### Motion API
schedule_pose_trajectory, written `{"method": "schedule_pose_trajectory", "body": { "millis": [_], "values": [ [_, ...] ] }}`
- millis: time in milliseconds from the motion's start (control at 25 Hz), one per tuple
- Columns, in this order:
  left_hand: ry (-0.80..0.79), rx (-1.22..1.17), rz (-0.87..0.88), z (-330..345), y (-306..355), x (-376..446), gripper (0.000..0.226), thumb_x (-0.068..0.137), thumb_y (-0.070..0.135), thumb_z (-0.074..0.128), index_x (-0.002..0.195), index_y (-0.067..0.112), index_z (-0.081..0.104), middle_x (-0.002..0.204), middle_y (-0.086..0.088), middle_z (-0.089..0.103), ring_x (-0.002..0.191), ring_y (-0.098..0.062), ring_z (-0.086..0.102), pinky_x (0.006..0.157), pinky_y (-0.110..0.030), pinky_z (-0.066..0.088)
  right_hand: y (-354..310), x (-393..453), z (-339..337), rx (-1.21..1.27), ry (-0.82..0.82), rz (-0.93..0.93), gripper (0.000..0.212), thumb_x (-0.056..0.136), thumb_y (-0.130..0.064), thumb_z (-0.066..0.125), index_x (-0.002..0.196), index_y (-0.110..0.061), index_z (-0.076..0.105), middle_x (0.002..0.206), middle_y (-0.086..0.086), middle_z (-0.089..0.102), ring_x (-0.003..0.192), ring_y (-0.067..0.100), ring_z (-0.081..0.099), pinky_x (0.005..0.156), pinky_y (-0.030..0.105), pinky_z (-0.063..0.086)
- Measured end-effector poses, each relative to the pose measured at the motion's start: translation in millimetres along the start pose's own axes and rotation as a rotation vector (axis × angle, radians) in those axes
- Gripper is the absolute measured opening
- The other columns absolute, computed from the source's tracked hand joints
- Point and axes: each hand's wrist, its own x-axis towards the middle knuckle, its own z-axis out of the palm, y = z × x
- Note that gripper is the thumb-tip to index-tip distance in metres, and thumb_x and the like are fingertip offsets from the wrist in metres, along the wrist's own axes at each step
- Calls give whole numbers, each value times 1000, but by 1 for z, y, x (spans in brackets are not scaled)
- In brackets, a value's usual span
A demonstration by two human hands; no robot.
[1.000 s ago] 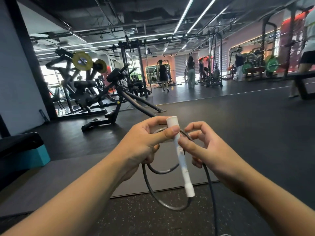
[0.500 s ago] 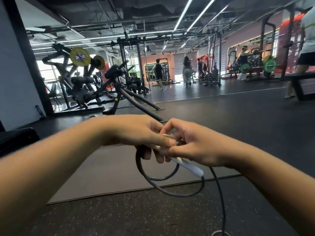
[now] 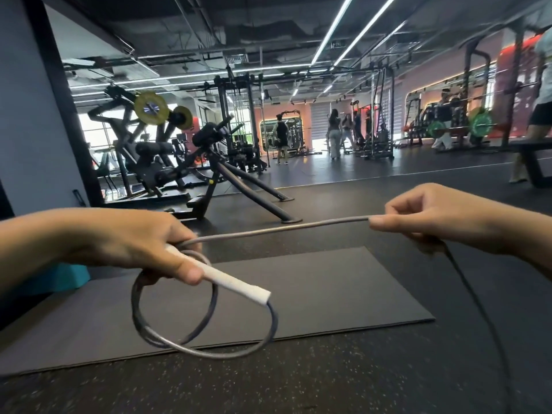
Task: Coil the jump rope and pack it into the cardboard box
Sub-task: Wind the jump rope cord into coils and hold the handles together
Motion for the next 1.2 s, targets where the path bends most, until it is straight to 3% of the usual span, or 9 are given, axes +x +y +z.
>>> {"method": "schedule_pose_trajectory", "body": {
  "millis": [120,280,400,520,640,720,880,1040,1200],
  "values": [
    [186,-161,-38,7,-19,-12,46,62,55,89,65,17,63,54,-1,47,47,-16,44,47,-28,43,22,-2,2,3,143,99,69,76,-61,73,66,3,49,57,22,40,50,28,42,50,31,52],
    [538,-617,84,34,-5,1,38,87,48,65,70,20,46,59,0,29,45,-14,32,47,-29,46,20,6,41,356,159,106,62,81,-61,62,83,1,66,61,13,30,47,16,27,44,26,21],
    [734,-857,157,63,23,36,44,100,43,53,71,12,60,67,-6,65,69,-27,66,87,-49,58,-7,28,91,763,44,-23,52,85,-55,63,106,-9,72,63,-4,31,50,10,23,50,28,15],
    [771,-1164,232,86,62,63,42,104,45,42,78,16,57,101,-10,81,109,-35,72,99,-47,49,-31,38,132,884,108,-113,51,81,-61,73,105,-18,63,61,-12,46,51,8,27,50,27,19],
    [819,-1374,275,100,89,79,40,103,51,39,80,20,48,111,-2,80,115,-29,70,97,-39,49,-44,37,157,1019,188,-123,57,75,-60,74,107,-15,63,63,-17,59,53,10,27,51,28,20],
    [861,-1379,277,110,101,85,45,102,54,37,92,19,63,122,4,75,111,-16,70,99,-35,51,-53,36,165,1095,188,-154,69,76,-63,72,118,-9,64,73,-13,70,52,13,49,48,23,32],
    [867,-1336,297,126,112,89,36,105,46,39,95,24,66,72,26,76,73,16,68,74,-10,49,-65,35,166,1027,375,-169,37,93,-40,61,112,-8,64,94,4,83,86,8,78,68,16,56],
    [749,-1571,245,140,118,91,36,102,43,47,104,15,69,73,7,79,73,-1,74,70,-17,55,-58,35,165,1031,520,-177,25,96,-30,66,101,-6,68,81,8,81,75,17,78,67,27,60],
    [883,-1612,62,149,106,89,73,78,45,80,138,18,48,128,0,68,115,-18,64,101,-45,48,-46,34,144,807,565,-204,26,94,-20,69,81,2,63,51,-7,59,46,9,53,47,26,44]
  ]
}}
